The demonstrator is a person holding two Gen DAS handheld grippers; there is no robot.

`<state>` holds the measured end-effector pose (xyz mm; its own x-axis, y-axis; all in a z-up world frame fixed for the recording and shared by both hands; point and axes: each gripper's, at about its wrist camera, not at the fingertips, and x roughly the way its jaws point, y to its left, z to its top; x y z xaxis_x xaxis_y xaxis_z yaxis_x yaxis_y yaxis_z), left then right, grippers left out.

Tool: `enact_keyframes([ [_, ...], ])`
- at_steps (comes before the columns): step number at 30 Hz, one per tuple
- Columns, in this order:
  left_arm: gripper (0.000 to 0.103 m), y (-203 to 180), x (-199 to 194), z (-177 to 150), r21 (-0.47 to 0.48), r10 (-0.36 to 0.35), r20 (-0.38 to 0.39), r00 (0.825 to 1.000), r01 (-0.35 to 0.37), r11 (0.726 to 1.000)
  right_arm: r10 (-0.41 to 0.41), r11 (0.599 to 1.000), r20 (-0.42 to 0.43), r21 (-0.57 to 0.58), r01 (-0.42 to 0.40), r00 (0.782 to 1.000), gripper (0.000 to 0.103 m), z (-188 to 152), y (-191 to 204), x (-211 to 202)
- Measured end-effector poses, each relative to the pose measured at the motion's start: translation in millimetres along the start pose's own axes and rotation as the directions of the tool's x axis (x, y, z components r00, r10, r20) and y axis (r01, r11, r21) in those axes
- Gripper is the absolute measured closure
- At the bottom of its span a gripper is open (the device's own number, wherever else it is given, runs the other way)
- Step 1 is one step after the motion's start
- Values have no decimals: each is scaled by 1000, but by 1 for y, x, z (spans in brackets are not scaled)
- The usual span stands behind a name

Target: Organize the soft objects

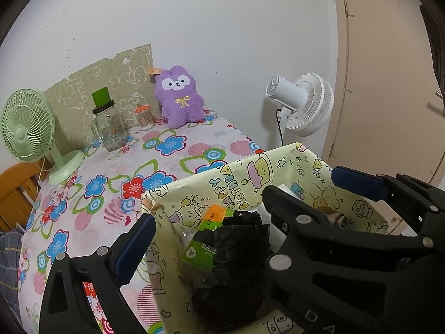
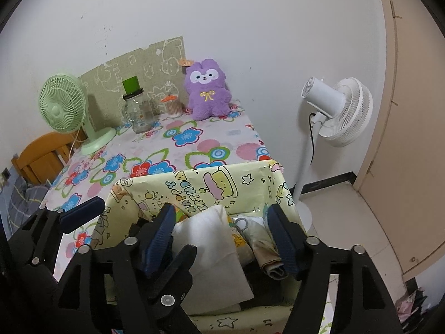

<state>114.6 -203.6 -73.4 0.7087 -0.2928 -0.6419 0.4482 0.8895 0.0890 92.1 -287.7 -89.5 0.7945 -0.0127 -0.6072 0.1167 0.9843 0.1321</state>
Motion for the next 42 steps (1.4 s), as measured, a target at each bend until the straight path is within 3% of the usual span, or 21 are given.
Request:
enact_keyframes([
  [10, 1, 9, -31, -4, -20, -2, 51, 999, 3, 1000, -9, 1000, 41, -1, 9, 999, 14, 0, 14, -26],
  [20, 0, 28, -66, -10, -44, 32, 104, 994, -27, 999, 2, 1000, 103, -25, 0, 995, 8, 0, 44, -55],
  [33, 0, 69, -108, -22, -107, 105, 149, 983, -90, 990, 37, 997, 173, -71, -25, 984, 2, -3, 92, -84],
  [42, 0, 105, -139, -37, -161, 200, 163, 966, -174, 972, 69, 993, 211, -111, -47, 975, 1, -8, 125, -101],
])
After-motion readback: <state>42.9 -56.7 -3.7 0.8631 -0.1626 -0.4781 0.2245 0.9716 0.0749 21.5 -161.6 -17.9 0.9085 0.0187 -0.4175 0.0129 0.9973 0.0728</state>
